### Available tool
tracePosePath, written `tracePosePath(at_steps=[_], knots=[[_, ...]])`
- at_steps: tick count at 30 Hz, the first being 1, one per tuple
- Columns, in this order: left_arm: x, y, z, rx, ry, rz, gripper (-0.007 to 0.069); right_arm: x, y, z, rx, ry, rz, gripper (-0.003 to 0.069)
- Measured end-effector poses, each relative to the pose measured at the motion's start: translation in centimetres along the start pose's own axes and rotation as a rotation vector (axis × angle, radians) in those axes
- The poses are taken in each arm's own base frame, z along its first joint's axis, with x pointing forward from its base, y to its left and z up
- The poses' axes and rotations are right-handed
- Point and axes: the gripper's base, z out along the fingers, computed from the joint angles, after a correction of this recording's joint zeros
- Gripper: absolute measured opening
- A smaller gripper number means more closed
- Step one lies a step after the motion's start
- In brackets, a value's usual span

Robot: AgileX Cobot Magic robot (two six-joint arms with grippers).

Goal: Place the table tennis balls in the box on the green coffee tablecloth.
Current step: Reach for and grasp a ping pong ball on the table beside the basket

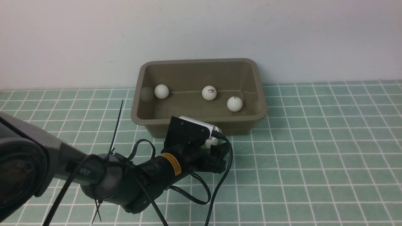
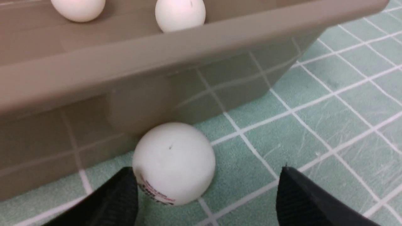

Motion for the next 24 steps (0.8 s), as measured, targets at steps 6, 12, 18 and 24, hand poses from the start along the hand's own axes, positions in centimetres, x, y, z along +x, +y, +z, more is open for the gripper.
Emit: tracePosePath(at_steps=[6,12,18,24], knots=[[-0.01,0.03,0.0,-0.004,-0.001,0.009,0.0534,0.0,0.0,0.0,0.0,0.0,0.0,0.0445],[-0.29,0.17,-0.01,-0.019,-0.032,0.017,0.0534,-0.01,0.0,0.0,0.0,-0.001,0.0,0.0445],[-0.43,0.35,-0.01,-0.038,-0.049,0.033,0.0534,-0.01,0.0,0.0,0.0,-0.001,0.0,0.0445],[-0.61,0.36,-0.02,-0.04,-0.069,0.042,0.0534,-0.04,0.06,0.0,-0.007,-0.004,0.009,0.0445]])
